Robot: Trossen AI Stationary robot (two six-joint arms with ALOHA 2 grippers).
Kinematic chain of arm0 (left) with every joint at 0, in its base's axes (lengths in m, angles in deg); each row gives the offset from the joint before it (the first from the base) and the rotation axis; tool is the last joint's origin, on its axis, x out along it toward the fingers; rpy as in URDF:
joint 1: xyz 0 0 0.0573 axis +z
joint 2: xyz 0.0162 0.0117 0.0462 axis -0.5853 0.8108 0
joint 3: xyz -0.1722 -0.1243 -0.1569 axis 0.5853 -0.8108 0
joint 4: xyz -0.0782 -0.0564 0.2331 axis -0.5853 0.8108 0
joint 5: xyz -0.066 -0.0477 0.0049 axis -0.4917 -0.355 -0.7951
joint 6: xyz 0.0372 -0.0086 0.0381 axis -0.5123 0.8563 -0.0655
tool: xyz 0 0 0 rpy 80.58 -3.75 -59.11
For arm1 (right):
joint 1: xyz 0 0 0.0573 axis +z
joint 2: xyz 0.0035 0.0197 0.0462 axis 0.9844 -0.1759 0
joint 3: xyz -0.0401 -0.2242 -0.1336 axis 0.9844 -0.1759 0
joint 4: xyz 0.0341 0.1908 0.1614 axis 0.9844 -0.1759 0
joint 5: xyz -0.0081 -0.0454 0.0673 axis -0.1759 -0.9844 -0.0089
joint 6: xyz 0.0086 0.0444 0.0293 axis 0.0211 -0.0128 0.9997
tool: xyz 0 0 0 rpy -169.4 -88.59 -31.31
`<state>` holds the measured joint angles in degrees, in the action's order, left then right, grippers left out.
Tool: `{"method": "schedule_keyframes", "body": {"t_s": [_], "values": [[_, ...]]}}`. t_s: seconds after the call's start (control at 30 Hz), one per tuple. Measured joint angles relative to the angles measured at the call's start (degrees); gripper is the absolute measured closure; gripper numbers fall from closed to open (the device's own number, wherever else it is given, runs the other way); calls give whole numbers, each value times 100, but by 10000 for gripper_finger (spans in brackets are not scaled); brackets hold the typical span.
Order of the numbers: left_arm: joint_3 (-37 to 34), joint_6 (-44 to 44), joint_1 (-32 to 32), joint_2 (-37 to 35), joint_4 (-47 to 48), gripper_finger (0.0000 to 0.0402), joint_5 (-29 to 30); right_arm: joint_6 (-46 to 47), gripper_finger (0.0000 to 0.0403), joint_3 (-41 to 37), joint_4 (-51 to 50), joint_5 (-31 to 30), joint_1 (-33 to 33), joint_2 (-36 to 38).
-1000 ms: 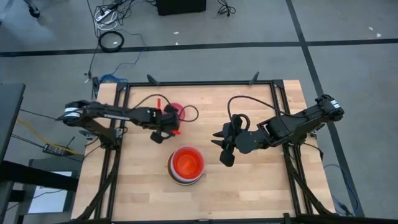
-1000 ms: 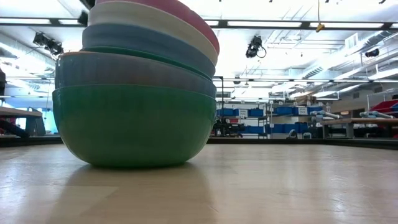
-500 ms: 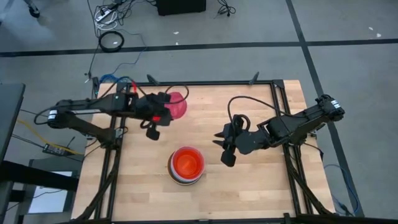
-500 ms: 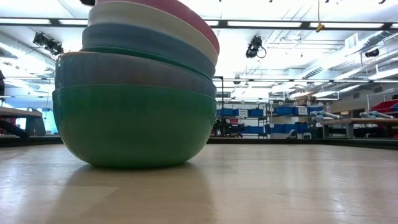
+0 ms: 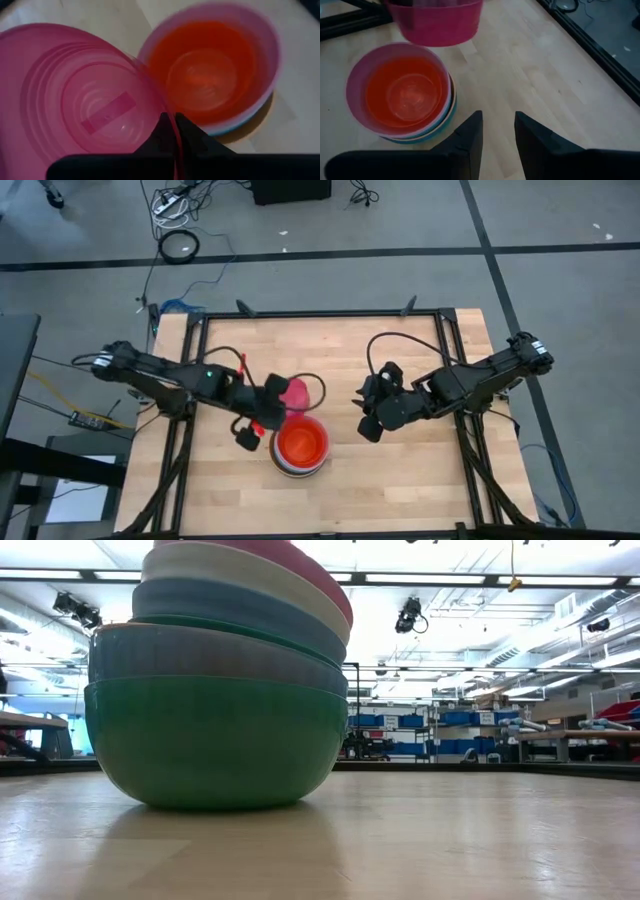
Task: Nest bowls inside each other
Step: Stack the red bowl on top of the the light orange bowl
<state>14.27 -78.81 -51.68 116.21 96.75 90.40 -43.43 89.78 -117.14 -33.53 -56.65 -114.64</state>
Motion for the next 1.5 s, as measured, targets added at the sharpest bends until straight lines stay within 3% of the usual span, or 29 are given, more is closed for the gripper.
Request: {"method": "schedule_keyframes", "body": {"t_s": [0.4,0.93,1.27,1.5], "values": [[1235,367,-565,928,310,400,-134,-9,302,0,-2,-6,101,0],[1267,1109,-579,1457,421,400,-1213,-4,302,0,15,-28,267,0],[1271,1185,-601,1562,374,398,-1275,-10,302,0,17,-28,294,0],[1271,1203,-595,1556,209,374,-1175,-11,302,0,22,-24,337,0]]}}
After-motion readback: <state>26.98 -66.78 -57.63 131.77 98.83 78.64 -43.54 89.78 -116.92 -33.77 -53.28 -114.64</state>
